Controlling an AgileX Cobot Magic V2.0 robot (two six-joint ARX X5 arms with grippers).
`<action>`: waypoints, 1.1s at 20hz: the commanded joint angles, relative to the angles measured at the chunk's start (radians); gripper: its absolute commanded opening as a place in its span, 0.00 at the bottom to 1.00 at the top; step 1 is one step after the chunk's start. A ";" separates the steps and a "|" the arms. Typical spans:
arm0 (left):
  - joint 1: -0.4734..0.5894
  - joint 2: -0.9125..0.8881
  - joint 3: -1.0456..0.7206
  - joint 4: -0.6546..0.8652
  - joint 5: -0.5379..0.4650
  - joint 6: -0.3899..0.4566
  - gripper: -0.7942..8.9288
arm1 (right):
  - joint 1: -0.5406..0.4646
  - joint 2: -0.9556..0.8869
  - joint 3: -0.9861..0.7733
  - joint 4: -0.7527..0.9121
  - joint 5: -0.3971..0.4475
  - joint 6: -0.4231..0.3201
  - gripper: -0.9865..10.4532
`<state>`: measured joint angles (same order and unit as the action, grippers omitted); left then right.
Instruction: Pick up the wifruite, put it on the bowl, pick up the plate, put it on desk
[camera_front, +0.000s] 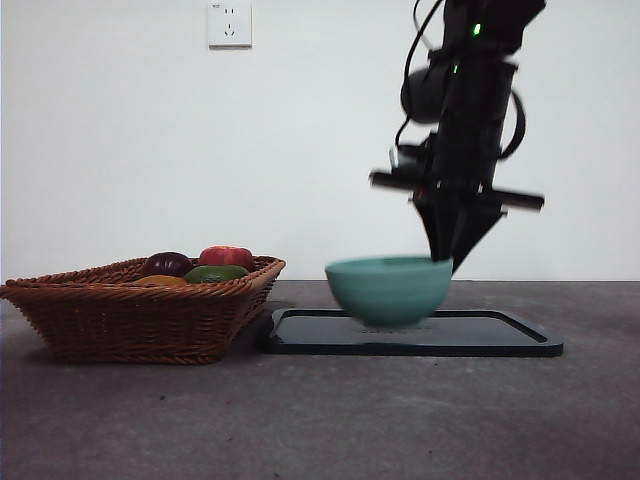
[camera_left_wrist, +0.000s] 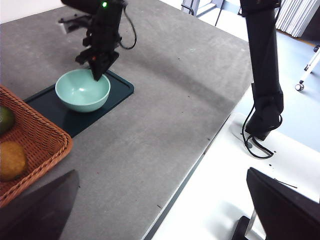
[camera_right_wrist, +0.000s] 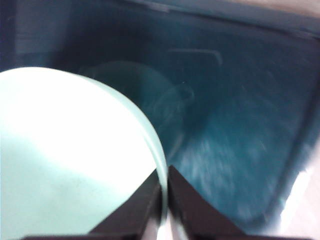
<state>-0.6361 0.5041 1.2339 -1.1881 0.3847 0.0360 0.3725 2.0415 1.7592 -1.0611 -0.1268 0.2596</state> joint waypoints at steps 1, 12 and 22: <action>-0.006 0.003 0.011 0.006 0.003 0.005 0.73 | 0.005 -0.071 0.030 -0.041 0.004 -0.035 0.09; -0.006 0.003 0.011 0.006 0.003 0.005 0.73 | 0.211 -0.472 -0.158 -0.179 0.055 -0.043 0.09; -0.006 0.003 0.011 0.006 0.003 0.005 0.73 | 0.359 -0.621 -0.660 0.100 0.037 0.119 0.09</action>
<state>-0.6361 0.5041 1.2339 -1.1881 0.3847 0.0360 0.7239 1.4078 1.0832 -0.9703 -0.0864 0.3355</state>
